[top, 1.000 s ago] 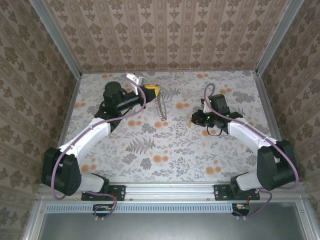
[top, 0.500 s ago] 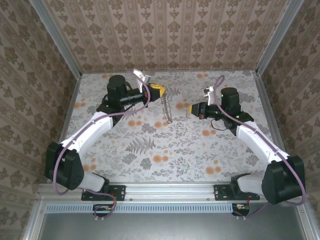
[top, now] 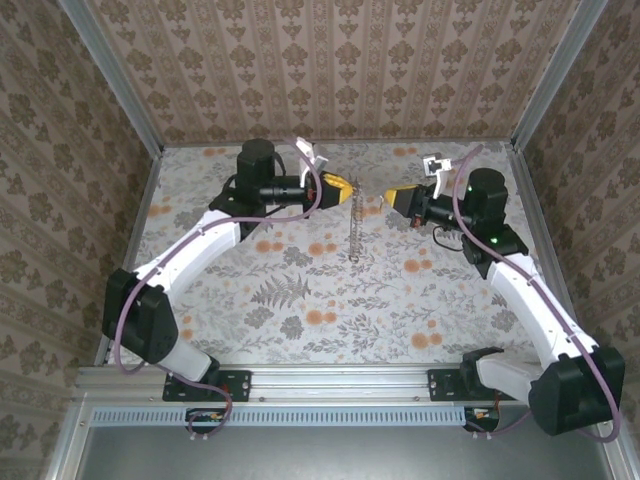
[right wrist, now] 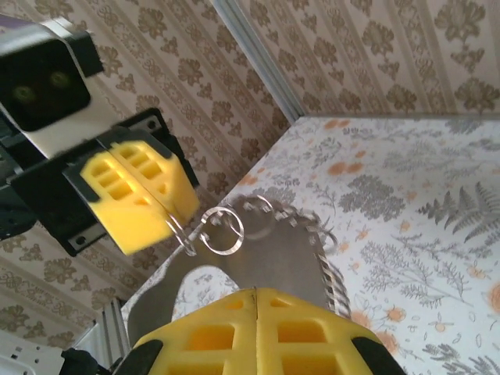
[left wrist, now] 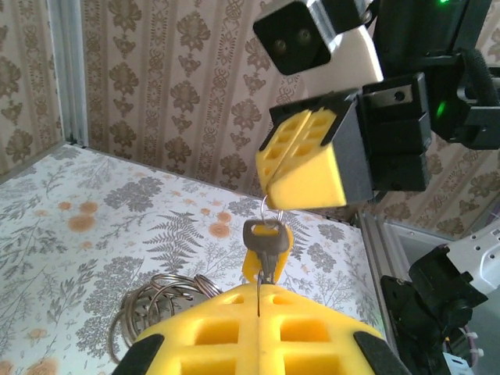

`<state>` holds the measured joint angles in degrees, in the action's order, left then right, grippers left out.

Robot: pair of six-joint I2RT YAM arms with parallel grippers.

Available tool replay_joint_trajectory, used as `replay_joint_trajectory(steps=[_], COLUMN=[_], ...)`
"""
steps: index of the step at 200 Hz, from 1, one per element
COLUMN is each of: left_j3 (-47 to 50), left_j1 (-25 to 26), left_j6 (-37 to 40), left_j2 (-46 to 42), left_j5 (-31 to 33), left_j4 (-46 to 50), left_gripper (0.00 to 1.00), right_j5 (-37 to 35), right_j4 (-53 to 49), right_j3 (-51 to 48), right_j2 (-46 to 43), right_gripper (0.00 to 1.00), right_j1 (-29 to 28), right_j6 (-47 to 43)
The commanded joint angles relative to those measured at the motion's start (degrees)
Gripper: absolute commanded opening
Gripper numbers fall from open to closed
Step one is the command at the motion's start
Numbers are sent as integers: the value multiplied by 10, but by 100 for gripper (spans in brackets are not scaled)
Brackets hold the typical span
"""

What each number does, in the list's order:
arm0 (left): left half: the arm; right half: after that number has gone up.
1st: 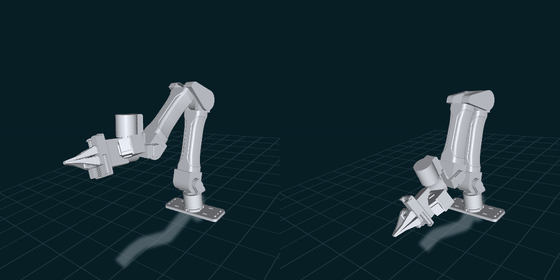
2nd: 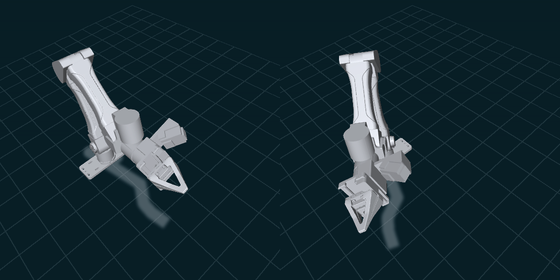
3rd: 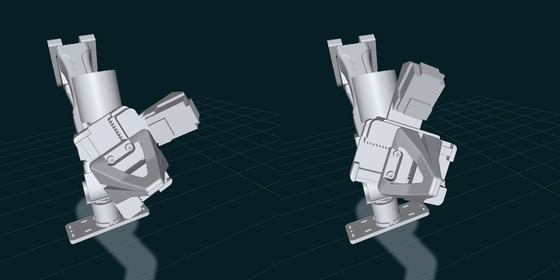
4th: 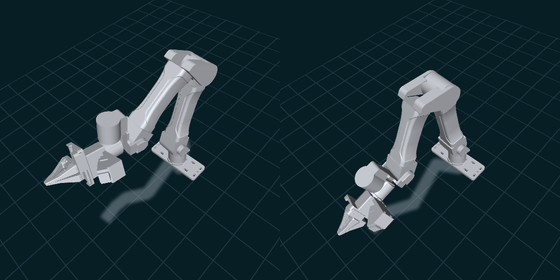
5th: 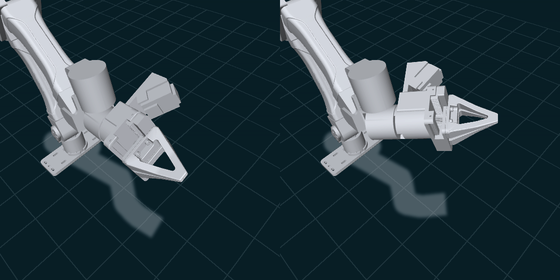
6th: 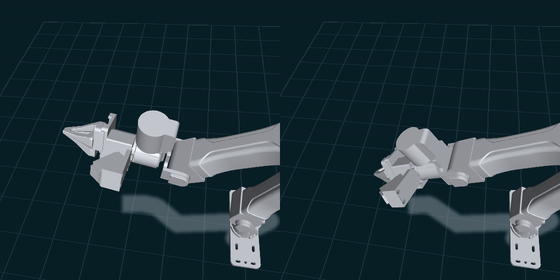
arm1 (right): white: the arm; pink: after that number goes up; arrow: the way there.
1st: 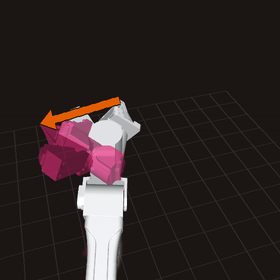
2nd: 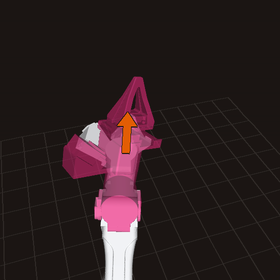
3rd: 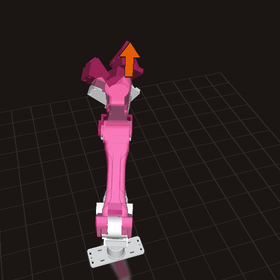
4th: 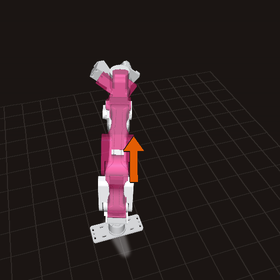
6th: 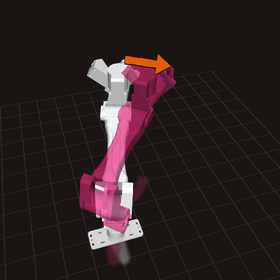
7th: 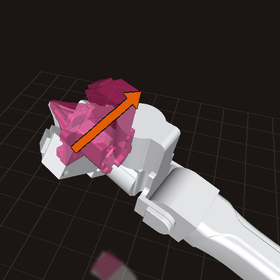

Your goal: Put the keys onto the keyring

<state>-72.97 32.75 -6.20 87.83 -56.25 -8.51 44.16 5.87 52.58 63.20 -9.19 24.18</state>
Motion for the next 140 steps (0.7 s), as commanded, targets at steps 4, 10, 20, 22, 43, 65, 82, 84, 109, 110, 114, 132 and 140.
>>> replay_joint_trajectory(steps=[4, 10, 20, 22, 43, 65, 82, 84, 109, 110, 114, 132, 140], left_j3=[-41, -48, -59, -61, -74, -78, -74, -73, -68, -68, -66, -59, -57], left_j1=[7, 10, 15, 16, 27, 36, 43, 44, 51, 52, 53, 55, 55], left_j6=[21, 22, 26, 27, 32, 30, 30, 30, 28, 28, 27, 22, 20], left_j2=[15, 20, 28, 29, 41, 47, 47, 47, 45, 45, 45, 42, 42], left_j5=[-31, -32, -33, -32, -22, 8, 36, 39, 69, 70, 75, 91, 94], left_j4=[7, 11, 20, 22, 28, 23, 14, 13, 3, 3, 0, -13, -18], left_gripper=[0, 0, 0, 0, 0, 0, 0, 0, 0, 0, 0, 0, 0], right_j5=[-20, -20, -20, -20, -10, -1, 2, 1, -4, -4, -6, -14, -17], right_j4=[7, 4, 0, 0, -1, 1, 3, 3, 2, 2, 1, -3, -10], right_j3=[4, 4, 5, 5, 8, 8, 4, 3, 0, 0, -1, -1, 2], right_j2=[-32, -35, -37, -37, -36, -37, -38, -38, -37, -37, -37, -34, -32], right_gripper=[0, 0, 0, 0, 0, 0, 0, 0, 0, 0, 0, 0, 0], right_j1=[3, 3, 2, 2, 2, 2, 0, 0, -3, -4, -5, -11, -15], right_j6=[-9, -13, -15, -15, -15, -14, -13, -13, -14, -15, -16, -19, -24])
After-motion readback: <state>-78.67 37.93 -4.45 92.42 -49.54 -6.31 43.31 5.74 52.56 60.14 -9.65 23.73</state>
